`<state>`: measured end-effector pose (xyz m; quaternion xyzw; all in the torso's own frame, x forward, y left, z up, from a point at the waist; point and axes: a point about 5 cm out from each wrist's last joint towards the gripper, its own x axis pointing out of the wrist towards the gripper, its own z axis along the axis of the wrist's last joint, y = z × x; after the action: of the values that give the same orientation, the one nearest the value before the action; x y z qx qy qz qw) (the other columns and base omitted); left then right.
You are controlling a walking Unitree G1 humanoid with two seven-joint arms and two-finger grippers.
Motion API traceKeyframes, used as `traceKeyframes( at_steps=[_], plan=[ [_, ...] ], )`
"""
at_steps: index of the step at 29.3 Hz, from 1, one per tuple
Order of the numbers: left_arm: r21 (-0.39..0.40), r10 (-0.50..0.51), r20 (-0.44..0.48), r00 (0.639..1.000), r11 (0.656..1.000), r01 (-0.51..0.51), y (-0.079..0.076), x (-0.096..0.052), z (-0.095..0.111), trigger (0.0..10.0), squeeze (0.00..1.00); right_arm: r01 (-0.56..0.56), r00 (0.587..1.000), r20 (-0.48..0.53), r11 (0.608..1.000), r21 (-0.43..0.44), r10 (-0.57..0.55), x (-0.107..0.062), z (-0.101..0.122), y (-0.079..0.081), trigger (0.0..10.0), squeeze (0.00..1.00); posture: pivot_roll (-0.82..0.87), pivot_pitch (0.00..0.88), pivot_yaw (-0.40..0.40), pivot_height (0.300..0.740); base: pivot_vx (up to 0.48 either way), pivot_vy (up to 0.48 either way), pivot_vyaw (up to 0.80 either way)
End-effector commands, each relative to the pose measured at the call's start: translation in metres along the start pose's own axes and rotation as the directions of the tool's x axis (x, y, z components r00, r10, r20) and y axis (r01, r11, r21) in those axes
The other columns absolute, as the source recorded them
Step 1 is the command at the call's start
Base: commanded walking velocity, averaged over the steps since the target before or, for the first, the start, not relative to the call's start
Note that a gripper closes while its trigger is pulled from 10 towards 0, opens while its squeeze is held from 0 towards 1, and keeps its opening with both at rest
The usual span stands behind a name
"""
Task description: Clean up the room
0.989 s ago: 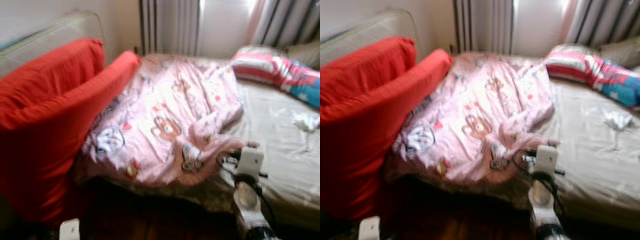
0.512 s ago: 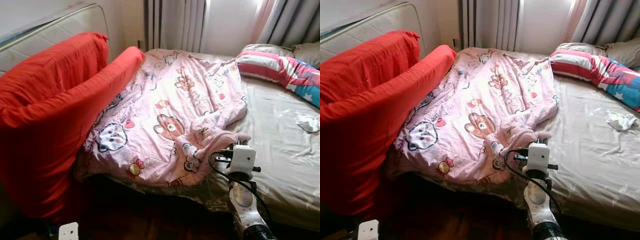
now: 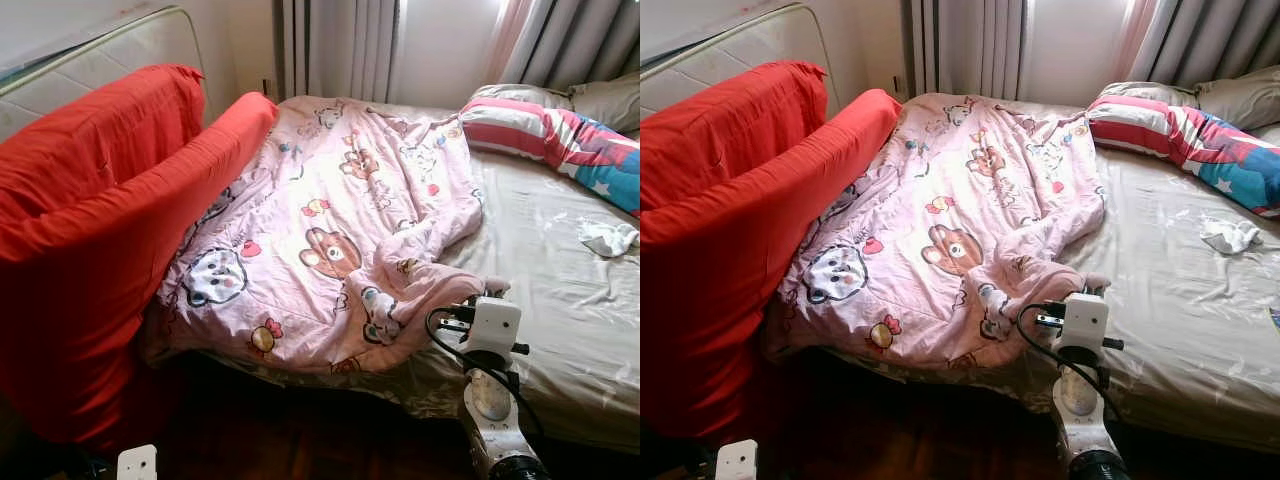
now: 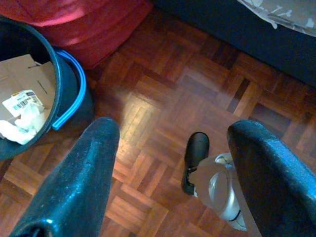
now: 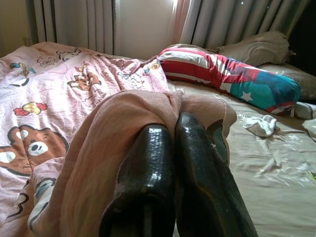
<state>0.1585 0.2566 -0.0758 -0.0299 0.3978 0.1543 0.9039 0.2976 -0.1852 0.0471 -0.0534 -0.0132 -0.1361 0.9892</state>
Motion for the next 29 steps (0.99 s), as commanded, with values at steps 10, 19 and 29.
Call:
traceKeyframes(
  at_steps=[10,19,29],
  plan=[
    [0.011,0.002,-0.021,1.0,1.0,-0.002,0.003,-0.001,-0.004,10.0,0.0,0.015,1.0,0.013,1.0,0.014,-0.015,0.002,0.004,0.0,10.0,0.0,0.13,0.057,-0.013,0.74,0.0,-0.325,0.0],
    [0.006,0.003,-0.021,1.0,1.0,-0.003,0.003,-0.001,-0.003,10.0,0.0,-0.047,0.999,0.015,0.998,0.03,0.047,0.0,0.004,0.008,10.0,0.0,0.13,0.055,-0.015,0.74,0.0,-0.349,0.0],
    [0.014,-0.002,-0.022,1.0,1.0,0.002,0.002,0.0,-0.002,10.0,0.0,-0.216,0.975,-0.035,0.974,0.07,0.218,-0.011,-0.005,0.027,10.0,0.0,0.12,0.052,-0.016,0.74,0.0,-0.123,0.0]
  ],
)
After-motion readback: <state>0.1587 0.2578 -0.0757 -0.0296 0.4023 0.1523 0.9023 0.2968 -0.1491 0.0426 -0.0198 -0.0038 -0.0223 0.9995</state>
